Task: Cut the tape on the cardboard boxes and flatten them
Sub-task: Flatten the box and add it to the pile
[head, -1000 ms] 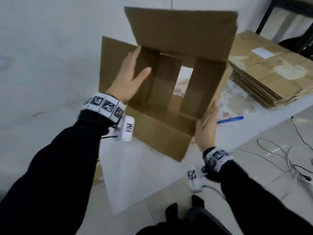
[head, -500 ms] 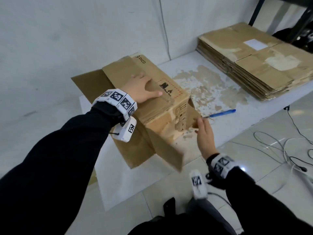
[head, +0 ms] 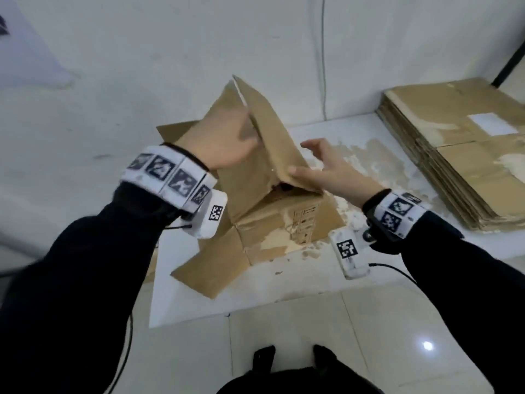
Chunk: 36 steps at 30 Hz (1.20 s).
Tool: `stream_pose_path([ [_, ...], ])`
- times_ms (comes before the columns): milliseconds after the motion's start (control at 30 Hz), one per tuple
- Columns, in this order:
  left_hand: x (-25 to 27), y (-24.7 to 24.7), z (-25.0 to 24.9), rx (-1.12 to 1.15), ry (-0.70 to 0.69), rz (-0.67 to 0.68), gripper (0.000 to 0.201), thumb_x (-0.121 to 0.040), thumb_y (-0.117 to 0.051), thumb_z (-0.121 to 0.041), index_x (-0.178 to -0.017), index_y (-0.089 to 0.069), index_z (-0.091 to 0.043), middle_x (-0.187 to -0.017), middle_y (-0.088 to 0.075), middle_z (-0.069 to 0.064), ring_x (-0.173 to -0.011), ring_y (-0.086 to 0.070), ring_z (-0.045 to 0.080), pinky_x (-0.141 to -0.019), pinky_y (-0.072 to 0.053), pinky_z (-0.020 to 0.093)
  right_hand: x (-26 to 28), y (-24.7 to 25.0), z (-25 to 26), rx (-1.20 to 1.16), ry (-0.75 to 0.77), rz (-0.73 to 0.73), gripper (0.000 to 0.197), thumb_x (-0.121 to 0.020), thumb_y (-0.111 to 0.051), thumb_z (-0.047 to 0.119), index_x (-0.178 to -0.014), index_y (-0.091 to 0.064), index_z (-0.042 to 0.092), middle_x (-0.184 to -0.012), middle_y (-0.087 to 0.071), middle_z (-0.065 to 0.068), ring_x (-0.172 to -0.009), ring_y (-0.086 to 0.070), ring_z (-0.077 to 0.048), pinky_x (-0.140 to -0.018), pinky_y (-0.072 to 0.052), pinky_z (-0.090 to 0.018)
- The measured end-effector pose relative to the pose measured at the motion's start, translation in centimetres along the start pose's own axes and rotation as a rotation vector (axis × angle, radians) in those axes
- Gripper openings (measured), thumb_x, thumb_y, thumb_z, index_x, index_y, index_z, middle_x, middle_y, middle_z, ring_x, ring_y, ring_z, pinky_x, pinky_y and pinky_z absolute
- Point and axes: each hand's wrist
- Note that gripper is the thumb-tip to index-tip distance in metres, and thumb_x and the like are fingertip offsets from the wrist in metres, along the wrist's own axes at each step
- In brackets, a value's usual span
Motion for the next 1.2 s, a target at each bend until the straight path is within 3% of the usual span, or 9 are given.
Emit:
stream_pose_path([
  [67,1.6,0.8,-2.5,-0.004,0.022,-0.294,0.044,-0.093,-0.043,-0.018,-0.137,-0.044,-0.011,-0.134,-0.052,0.01,-0.118,-0.051,0.027,-0.099,-0.039,0.035,-1.4,0.3,-0.3,-0.029,-0.072,0.179,0.083,-0.079,-0.066,0.048,-0.144,-0.021,0.021,-0.131,-0.033,0.013,-0.115,-0.036,-0.003,-0.091,-0.033,-0.021],
  [133,2.3,-0.8,-5.9,-0.063,-0.01,-0.376,0.042,-0.093,-0.037,-0.02,-0.133,-0.046,-0.014,-0.126,-0.056,0.009,-0.112,-0.053,0.027,-0.096,-0.042,0.044,-3.2,0.4,-0.9,-0.002,-0.048,0.281,0.091,-0.074,-0.068,0.053,-0.144,-0.021,0.018,-0.134,-0.035,0.012,-0.117,-0.04,-0.004,-0.095,-0.037,-0.024],
  [267,0.8,-7.7,-9.6,-0.391,0.121,-0.107,0.044,-0.1,-0.024,-0.036,-0.129,-0.053,-0.02,-0.13,-0.055,0.003,-0.123,-0.046,0.022,-0.104,-0.029,0.041,-5.2,2.3,-2.6,0.101,0.122,0.216,0.061,-0.088,-0.065,0.027,-0.138,-0.033,0.014,-0.121,-0.052,-0.002,-0.108,-0.054,-0.011,-0.091,-0.048,-0.025],
  [533,2.7,-9.2,-8.0,-0.58,0.356,-0.065,0.054,-0.099,-0.026,-0.05,-0.136,-0.049,-0.018,-0.154,-0.032,0.008,-0.146,-0.015,0.025,-0.117,-0.006,0.05,2.4,7.3,-8.2,0.342,0.407,0.304,0.007,-0.091,-0.061,0.016,-0.092,-0.064,0.022,-0.087,-0.061,0.009,-0.082,-0.059,-0.009,-0.069,-0.048,-0.019],
  [633,2.9,-11.3,-8.5,-0.641,0.44,-0.036,0.089,-0.085,-0.018,-0.076,-0.147,-0.029,-0.012,-0.159,-0.013,0.014,-0.147,-0.003,0.034,-0.116,0.002,0.057,5.8,5.5,-7.9,0.205,0.357,0.513,0.023,-0.092,-0.055,0.039,-0.108,-0.064,0.023,-0.098,-0.064,0.01,-0.091,-0.061,-0.008,-0.07,-0.053,-0.023],
  [700,3.8,-12.2,-7.8,-0.66,0.397,-0.11,0.088,-0.083,-0.026,-0.071,-0.146,-0.028,-0.01,-0.159,-0.013,0.015,-0.147,-0.003,0.034,-0.116,0.001,0.058,4.9,5.7,-7.4,0.086,0.242,0.65,0.054,-0.087,-0.039,0.066,-0.124,-0.056,0.03,-0.108,-0.064,0.007,-0.094,-0.063,-0.009,-0.073,-0.053,-0.02],
  [833,6.1,-12.3,-6.8,-0.621,0.351,-0.183,0.078,-0.076,-0.04,-0.055,-0.135,-0.046,-0.004,-0.153,-0.03,0.016,-0.145,-0.018,0.035,-0.115,-0.006,0.059,-3.6,5.4,-6.4,0.156,0.139,0.321,0.07,-0.089,-0.044,0.061,-0.146,-0.028,0.024,-0.129,-0.053,-0.01,-0.096,-0.066,-0.018,-0.079,-0.057,-0.033],
  [967,7.4,-13.3,-6.7,-0.622,0.326,-0.225,0.076,-0.069,-0.05,-0.045,-0.131,-0.053,-0.001,-0.15,-0.037,0.016,-0.143,-0.024,0.036,-0.114,-0.013,0.059,-11.1,0.9,-5.0,0.488,0.204,0.224,0.094,-0.082,-0.061,0.058,-0.15,-0.013,0.014,-0.14,-0.044,-0.015,-0.123,-0.049,-0.03,-0.097,-0.038,-0.035],
  [1200,8.2,-15.0,-7.4,-0.598,0.416,-0.402,0.072,-0.067,-0.055,-0.039,-0.133,-0.054,-0.012,-0.156,-0.024,0.017,-0.145,-0.012,0.036,-0.111,0.008,0.062,-15.2,3.0,-7.8,0.55,0.264,0.145,0.033,-0.096,-0.043,0.02,-0.127,-0.047,0.01,-0.097,-0.065,-0.024,-0.078,-0.065,-0.039,-0.067,-0.056,-0.049],
])
Point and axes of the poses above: each hand's wrist, its own x-axis away from the middle knuckle, its own y-axis out of the back of the hand, z = x × y
